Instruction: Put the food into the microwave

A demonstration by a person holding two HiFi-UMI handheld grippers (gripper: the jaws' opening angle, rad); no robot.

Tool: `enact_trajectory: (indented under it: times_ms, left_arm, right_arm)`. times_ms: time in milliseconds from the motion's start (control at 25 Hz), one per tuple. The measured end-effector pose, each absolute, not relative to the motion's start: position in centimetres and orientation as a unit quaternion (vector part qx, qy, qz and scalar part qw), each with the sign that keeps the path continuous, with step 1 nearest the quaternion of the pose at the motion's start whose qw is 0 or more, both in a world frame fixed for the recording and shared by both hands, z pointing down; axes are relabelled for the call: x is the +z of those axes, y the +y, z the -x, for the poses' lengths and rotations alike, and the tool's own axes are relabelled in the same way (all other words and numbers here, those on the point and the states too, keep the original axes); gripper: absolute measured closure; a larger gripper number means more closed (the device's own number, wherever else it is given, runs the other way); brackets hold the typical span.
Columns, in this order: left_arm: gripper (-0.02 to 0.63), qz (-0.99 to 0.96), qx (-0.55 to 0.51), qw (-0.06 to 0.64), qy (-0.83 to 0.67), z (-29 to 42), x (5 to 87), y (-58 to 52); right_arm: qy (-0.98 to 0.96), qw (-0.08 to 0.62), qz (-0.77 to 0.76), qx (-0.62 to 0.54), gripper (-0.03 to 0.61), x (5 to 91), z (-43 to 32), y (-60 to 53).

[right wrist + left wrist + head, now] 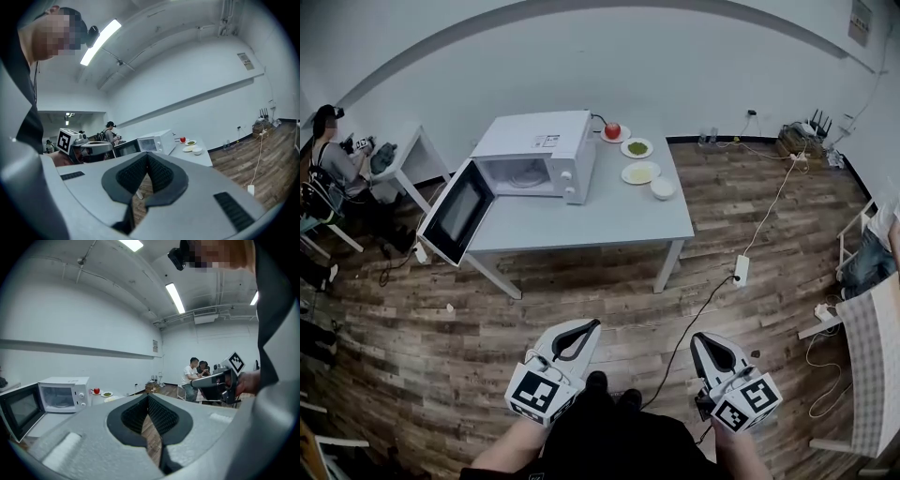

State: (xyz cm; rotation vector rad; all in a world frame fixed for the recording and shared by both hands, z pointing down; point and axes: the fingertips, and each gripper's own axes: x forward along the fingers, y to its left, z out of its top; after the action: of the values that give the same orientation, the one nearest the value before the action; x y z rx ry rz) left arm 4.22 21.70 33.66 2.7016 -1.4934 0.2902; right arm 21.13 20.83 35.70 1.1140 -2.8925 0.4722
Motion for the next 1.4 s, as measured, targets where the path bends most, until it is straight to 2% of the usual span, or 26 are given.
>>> enact_trajectory:
  times_ms: [400, 960, 1400]
  left_arm:
    - [0.607, -0.881, 0.094, 0.02, -0.464, -3.1, 34.3, 10.6]
    - [0.607, -0.905, 0.107, 0.002, -0.411, 0.7, 34.4, -4.4]
    - [0.606, -0.915, 0.173, 0.017, -0.363, -3.7, 38.2, -11.3]
  right_arm:
    - [-0.913, 0.007, -0.376, 0.16, 0.565, 36.1, -19.9, 10.8]
    - [-0.9, 0.016, -0.402, 0.169, 0.565, 35.8, -14.3, -2.5]
    - [-0.89, 0.012, -0.41, 0.197, 0.565, 37.7, -17.4, -8.3]
